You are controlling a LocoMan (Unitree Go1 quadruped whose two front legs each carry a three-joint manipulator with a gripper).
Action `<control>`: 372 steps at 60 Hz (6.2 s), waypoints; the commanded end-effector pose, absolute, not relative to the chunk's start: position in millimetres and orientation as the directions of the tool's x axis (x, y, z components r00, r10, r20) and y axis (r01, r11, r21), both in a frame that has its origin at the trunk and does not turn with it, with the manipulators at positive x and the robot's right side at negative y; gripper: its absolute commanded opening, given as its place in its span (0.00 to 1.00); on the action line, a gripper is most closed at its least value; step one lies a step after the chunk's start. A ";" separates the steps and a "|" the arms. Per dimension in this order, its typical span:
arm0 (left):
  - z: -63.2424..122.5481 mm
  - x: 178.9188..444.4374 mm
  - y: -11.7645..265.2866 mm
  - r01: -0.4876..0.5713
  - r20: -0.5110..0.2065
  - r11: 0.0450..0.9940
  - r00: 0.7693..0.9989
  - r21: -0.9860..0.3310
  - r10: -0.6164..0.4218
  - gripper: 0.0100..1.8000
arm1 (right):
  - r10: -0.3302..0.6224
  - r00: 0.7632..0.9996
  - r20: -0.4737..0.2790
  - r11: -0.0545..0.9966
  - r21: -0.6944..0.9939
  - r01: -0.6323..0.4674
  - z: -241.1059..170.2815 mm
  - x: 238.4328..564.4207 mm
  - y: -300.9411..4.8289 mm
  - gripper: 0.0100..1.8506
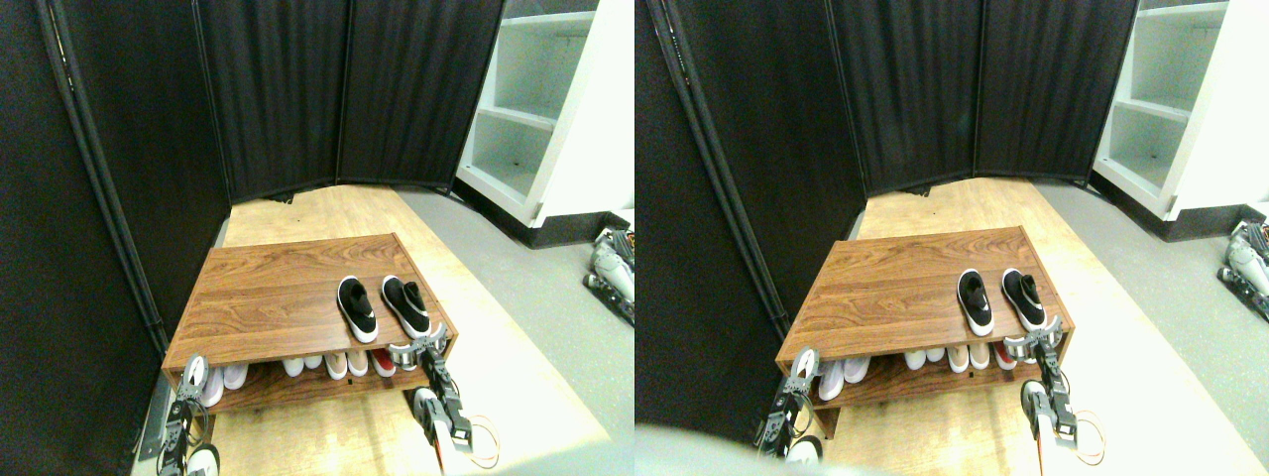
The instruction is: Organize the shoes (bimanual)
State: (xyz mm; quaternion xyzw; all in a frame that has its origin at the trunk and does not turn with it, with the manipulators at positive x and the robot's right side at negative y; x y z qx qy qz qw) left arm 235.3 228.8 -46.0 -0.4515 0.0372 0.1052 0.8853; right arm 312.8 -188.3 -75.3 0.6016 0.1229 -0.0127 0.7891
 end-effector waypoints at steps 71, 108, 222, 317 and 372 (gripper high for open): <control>-41.5 241.9 228.2 -0.201 -0.125 0.555 0.977 -0.807 0.173 0.00 | -0.099 0.995 0.028 0.329 0.944 0.006 -7.3 297.8 -244.1 0.00; -43.2 245.6 226.3 -0.208 -0.117 0.559 0.974 -0.803 0.194 0.00 | -0.089 0.993 -0.076 0.335 0.937 0.102 -40.2 366.5 -241.9 0.00; -37.8 229.3 235.1 -0.168 -0.085 0.554 0.981 -0.816 0.173 0.00 | 0.036 0.999 0.033 0.322 0.946 -0.043 2.2 319.9 -206.2 0.00; -41.8 234.5 237.2 -0.172 -0.104 0.528 0.982 -0.832 0.156 0.00 | 0.109 0.993 0.032 0.263 0.963 -0.060 -6.5 242.3 -180.6 0.00; -40.6 237.1 236.5 -0.175 -0.110 0.532 0.982 -0.828 0.151 0.00 | 0.098 0.986 -0.138 0.289 0.952 0.104 -43.6 238.2 -174.7 0.91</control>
